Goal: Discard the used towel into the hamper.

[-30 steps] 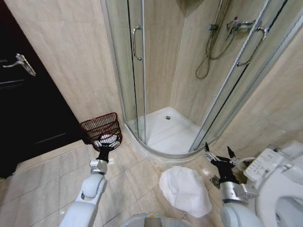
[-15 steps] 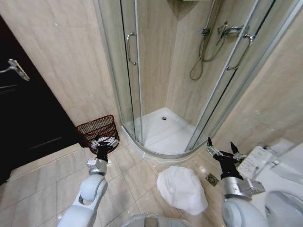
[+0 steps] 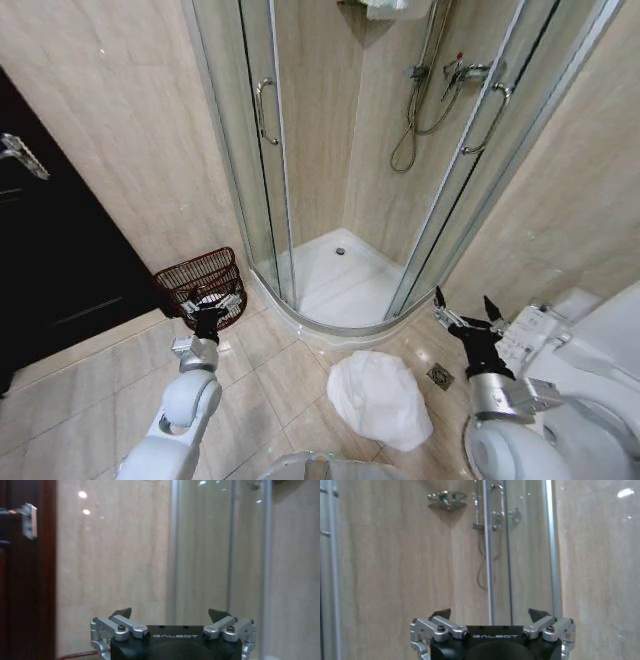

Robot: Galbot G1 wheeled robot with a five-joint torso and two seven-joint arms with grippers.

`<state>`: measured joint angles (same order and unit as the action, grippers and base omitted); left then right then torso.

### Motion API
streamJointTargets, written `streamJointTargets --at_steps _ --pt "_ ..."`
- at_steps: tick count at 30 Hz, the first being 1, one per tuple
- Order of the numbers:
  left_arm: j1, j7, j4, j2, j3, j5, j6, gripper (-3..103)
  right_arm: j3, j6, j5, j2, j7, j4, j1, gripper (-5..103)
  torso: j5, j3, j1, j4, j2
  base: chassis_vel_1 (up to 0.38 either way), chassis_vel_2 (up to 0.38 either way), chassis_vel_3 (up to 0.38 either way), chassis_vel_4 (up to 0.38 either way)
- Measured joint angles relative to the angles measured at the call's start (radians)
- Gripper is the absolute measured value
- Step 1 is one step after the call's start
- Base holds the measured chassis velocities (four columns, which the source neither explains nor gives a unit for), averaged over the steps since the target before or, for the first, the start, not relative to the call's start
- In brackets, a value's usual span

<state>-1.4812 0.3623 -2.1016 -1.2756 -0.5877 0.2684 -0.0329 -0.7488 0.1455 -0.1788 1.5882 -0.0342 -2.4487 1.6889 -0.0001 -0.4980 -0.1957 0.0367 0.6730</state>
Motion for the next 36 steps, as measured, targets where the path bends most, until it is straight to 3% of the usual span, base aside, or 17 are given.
streamJointTargets --at_steps 9,22,28,36 --pt "0.015 0.016 -0.017 -0.016 -0.045 -0.013 -0.036 100 0.014 -0.008 0.014 -0.007 -0.026 0.0 -0.004 100 0.0001 -0.024 -0.017 0.0 0.041 0.0 0.0 0.0 0.0" --pt "0.007 0.002 -0.051 -0.028 -0.024 -0.022 -0.06 100 0.026 -0.001 0.01 -0.003 -0.024 -0.012 0.001 100 0.0001 -0.054 -0.041 0.0001 0.095 0.0 0.0 0.0 0.0" --pt "0.003 -0.102 -0.083 -0.043 -0.035 -0.007 -0.061 100 0.029 0.002 0.0 -0.002 -0.024 -0.017 0.008 100 0.0002 -0.074 -0.054 0.0 0.128 0.0 0.0 0.0 0.0" --pt "0.006 -0.192 -0.089 -0.038 -0.057 0.015 -0.062 100 0.019 0.004 -0.015 -0.01 -0.035 -0.021 0.004 100 0.0001 -0.092 -0.069 0.0 0.161 0.0 0.0 0.0 0.0"
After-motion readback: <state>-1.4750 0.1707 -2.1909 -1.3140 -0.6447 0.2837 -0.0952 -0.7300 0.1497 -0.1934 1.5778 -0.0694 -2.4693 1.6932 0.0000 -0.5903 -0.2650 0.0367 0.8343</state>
